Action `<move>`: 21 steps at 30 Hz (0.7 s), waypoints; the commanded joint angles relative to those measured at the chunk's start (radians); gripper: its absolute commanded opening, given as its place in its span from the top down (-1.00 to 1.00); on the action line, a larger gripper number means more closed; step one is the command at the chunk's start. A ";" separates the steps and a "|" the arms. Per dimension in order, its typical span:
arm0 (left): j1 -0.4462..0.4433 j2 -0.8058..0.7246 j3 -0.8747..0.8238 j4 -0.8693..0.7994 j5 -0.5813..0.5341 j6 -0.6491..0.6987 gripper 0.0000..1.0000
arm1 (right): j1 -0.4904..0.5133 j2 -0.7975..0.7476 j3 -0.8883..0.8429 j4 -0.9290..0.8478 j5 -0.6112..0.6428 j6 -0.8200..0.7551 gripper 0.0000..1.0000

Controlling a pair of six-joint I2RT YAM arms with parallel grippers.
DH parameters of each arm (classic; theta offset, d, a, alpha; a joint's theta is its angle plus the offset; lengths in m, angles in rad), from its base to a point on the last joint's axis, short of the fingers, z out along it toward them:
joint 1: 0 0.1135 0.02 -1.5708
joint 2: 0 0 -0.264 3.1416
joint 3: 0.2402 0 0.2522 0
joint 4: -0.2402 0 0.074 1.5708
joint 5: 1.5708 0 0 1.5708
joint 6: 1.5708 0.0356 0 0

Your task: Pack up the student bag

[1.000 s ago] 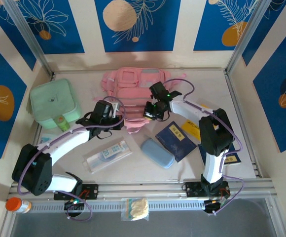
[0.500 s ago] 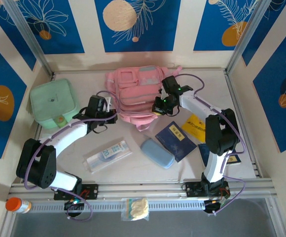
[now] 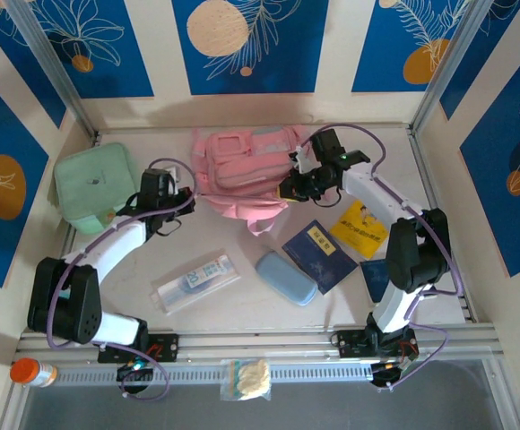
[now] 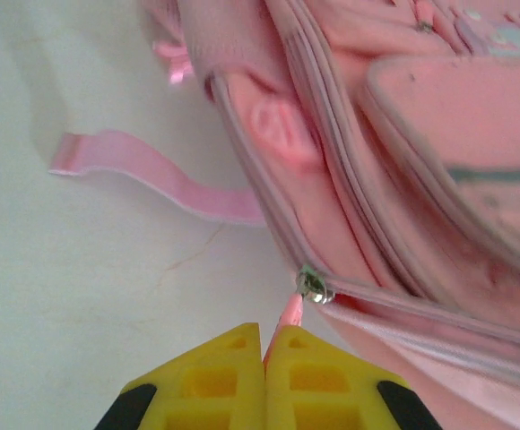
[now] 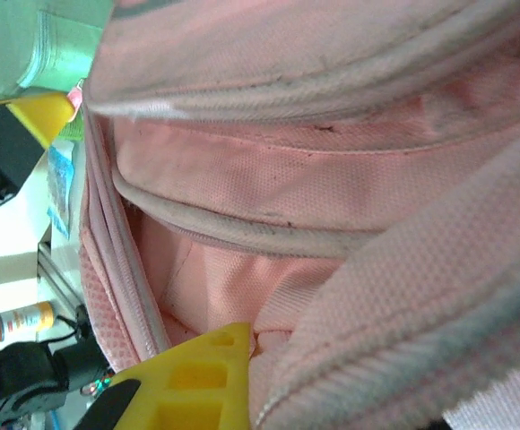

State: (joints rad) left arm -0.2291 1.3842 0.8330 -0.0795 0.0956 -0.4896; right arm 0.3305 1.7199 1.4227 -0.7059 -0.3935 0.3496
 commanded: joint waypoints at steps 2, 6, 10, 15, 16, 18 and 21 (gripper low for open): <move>0.081 -0.016 -0.016 -0.073 -0.212 -0.030 1.00 | -0.065 -0.086 0.010 -0.075 -0.066 -0.146 1.00; 0.087 0.015 -0.001 -0.046 -0.210 -0.038 1.00 | -0.078 -0.057 -0.006 -0.023 -0.056 -0.121 1.00; 0.087 0.066 0.021 -0.023 -0.166 -0.048 1.00 | -0.034 0.009 0.053 0.017 -0.033 -0.049 1.00; 0.087 0.118 0.068 -0.011 -0.091 -0.032 1.00 | 0.062 0.049 0.068 0.095 0.072 0.070 1.00; 0.087 0.133 0.083 -0.016 -0.094 -0.030 1.00 | 0.073 0.059 0.069 0.112 0.092 0.093 1.00; 0.088 0.158 0.104 -0.016 -0.092 -0.033 1.00 | 0.081 0.083 0.073 0.120 0.127 0.138 1.00; 0.091 0.193 0.142 -0.020 -0.049 -0.016 1.00 | 0.099 0.090 0.040 0.168 0.136 0.216 1.00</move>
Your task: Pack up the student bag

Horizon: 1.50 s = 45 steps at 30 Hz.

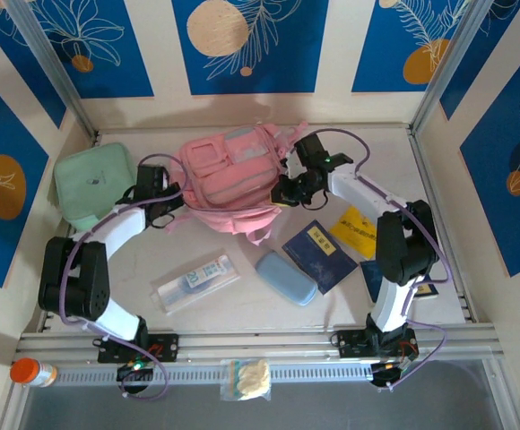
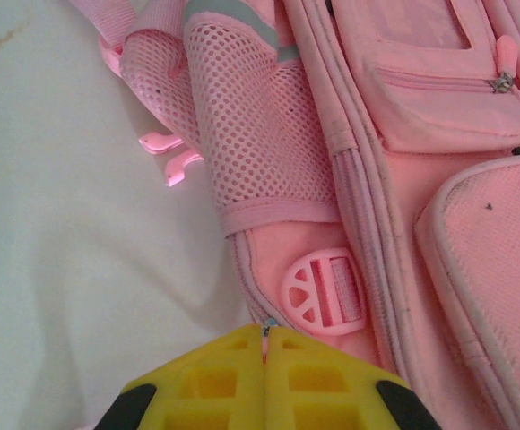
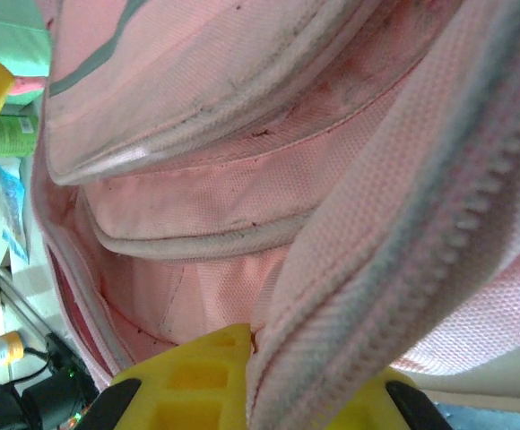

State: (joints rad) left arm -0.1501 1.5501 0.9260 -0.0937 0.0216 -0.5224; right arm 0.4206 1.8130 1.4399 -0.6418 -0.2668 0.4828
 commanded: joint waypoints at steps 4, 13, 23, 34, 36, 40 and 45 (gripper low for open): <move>0.011 0.046 0.094 -0.090 0.034 0.070 1.00 | 0.035 0.002 -0.003 0.124 0.008 0.092 0.61; 0.010 -0.085 0.064 -0.210 0.083 0.108 0.14 | 0.030 -0.071 -0.011 -0.051 0.138 0.059 -0.19; -0.103 -0.332 -0.102 -0.244 0.211 -0.012 -0.10 | -0.060 -0.324 -0.262 -0.142 0.323 0.185 -0.67; -0.494 -0.294 -0.031 -0.148 0.120 -0.157 -0.23 | -0.440 -0.506 -0.487 -0.034 0.284 0.243 -1.00; -0.547 -0.223 0.032 -0.118 0.126 -0.160 -0.24 | -0.523 -0.503 -0.498 -0.009 0.246 0.251 -1.00; -0.638 -0.070 0.162 -0.058 0.133 -0.161 -0.25 | -0.597 -0.494 -0.500 0.012 0.307 0.262 -1.00; -0.728 0.158 0.329 0.048 0.135 -0.205 -0.26 | -0.628 -0.452 -0.492 0.029 0.371 0.282 -1.00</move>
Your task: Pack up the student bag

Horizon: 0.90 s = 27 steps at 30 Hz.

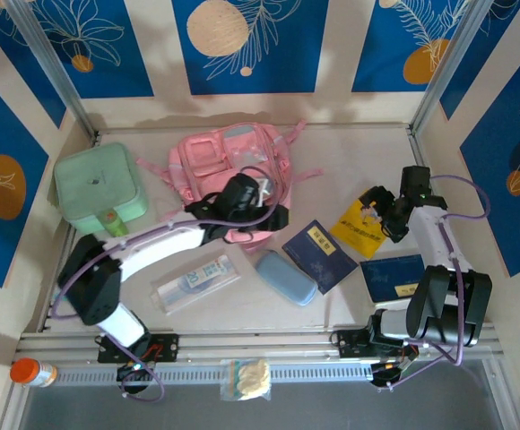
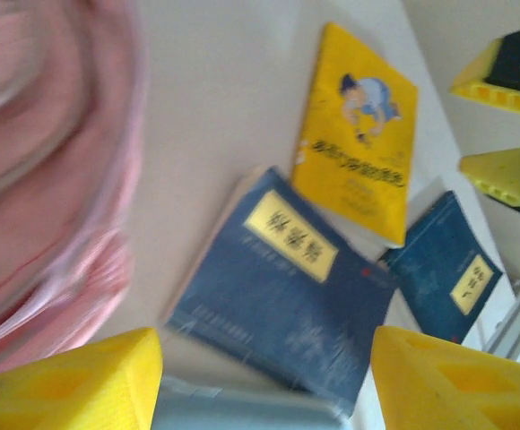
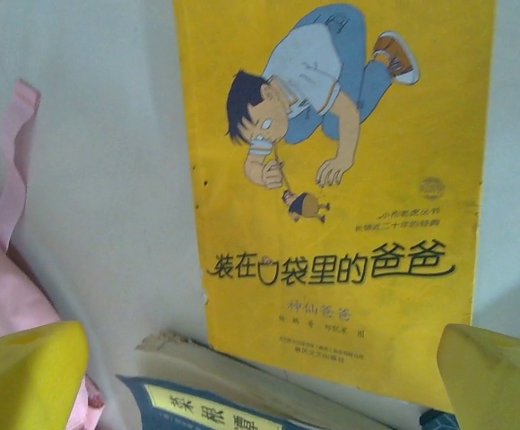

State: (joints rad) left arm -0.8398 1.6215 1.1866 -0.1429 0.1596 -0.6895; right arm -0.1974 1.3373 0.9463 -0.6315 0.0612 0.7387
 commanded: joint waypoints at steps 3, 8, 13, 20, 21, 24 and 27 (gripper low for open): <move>-0.055 0.230 0.174 0.136 0.025 -0.054 -0.25 | 0.007 0.044 0.000 0.034 0.055 0.036 -1.00; -0.056 0.355 0.272 0.191 0.039 -0.049 -0.26 | 0.064 -0.011 -0.020 0.033 0.157 0.051 -0.98; -0.061 0.485 0.394 0.179 0.076 -0.074 -0.26 | 0.091 -0.093 -0.109 0.066 0.191 0.074 -0.98; -0.068 0.634 0.534 0.218 0.096 -0.100 -0.24 | 0.084 -0.215 -0.273 0.126 0.189 0.119 -0.99; -0.068 0.658 0.558 0.217 0.099 -0.105 -0.22 | 0.072 -0.218 -0.291 0.147 0.164 0.117 -0.98; -0.071 0.717 0.625 0.202 0.111 -0.112 -0.13 | 0.031 -0.196 -0.305 0.162 0.092 0.105 -1.00; -0.074 0.764 0.660 0.210 0.113 -0.133 -0.09 | 0.023 -0.171 -0.313 0.166 0.091 0.110 -0.95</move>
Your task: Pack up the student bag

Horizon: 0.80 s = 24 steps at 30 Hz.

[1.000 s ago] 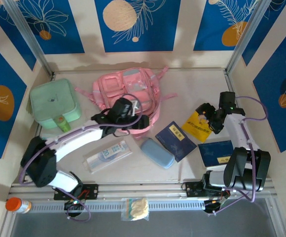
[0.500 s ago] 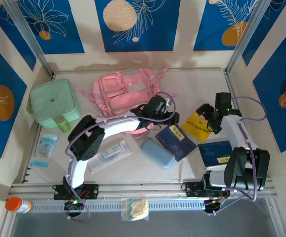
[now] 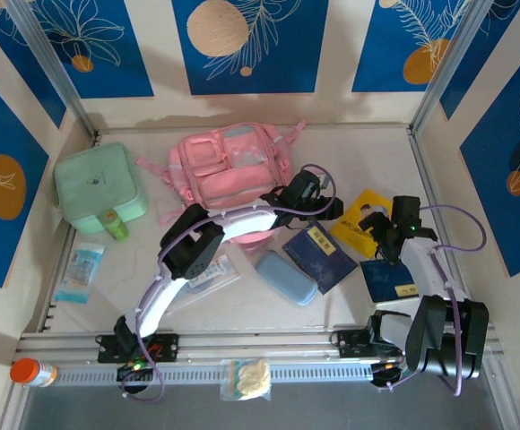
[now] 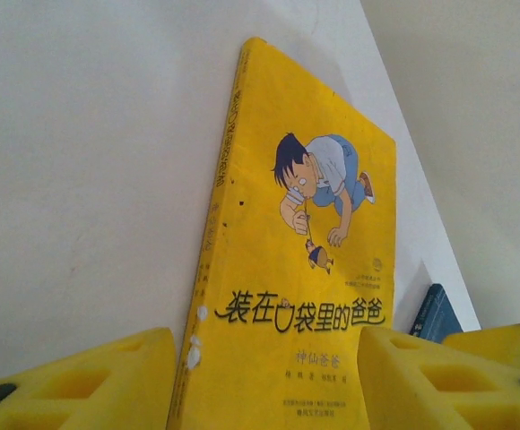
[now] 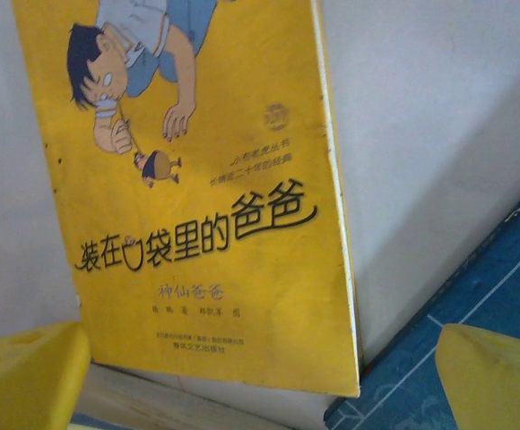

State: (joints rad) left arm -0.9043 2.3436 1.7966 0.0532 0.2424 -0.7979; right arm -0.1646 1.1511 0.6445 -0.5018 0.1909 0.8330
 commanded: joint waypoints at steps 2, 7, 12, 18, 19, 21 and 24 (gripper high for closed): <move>-0.012 0.075 0.083 0.004 0.049 -0.037 -0.02 | -0.019 0.028 -0.024 0.056 -0.055 0.023 -0.91; -0.016 0.124 0.137 -0.037 0.062 -0.029 0.05 | -0.039 0.082 -0.031 0.106 -0.106 0.025 -0.78; -0.018 0.169 0.181 -0.078 0.075 -0.023 0.14 | -0.041 0.145 -0.029 0.126 -0.113 0.037 -0.75; -0.020 0.205 0.214 -0.107 0.088 -0.018 0.25 | -0.035 0.188 -0.038 0.186 -0.166 0.024 -0.75; -0.019 0.210 0.220 -0.118 0.086 -0.014 0.26 | -0.033 0.189 -0.039 0.196 -0.176 0.019 -0.75; -0.019 0.221 0.229 -0.135 0.087 -0.011 0.30 | -0.036 0.192 -0.045 0.229 -0.215 0.012 -0.75; -0.018 0.227 0.232 -0.156 0.076 -0.001 0.33 | -0.032 0.175 -0.053 0.269 -0.256 -0.006 -0.75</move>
State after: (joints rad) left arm -0.9127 2.5351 2.0048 -0.0402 0.3019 -0.8173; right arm -0.1986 1.3342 0.6083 -0.3061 0.0280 0.8494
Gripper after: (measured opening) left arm 0.340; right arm 0.877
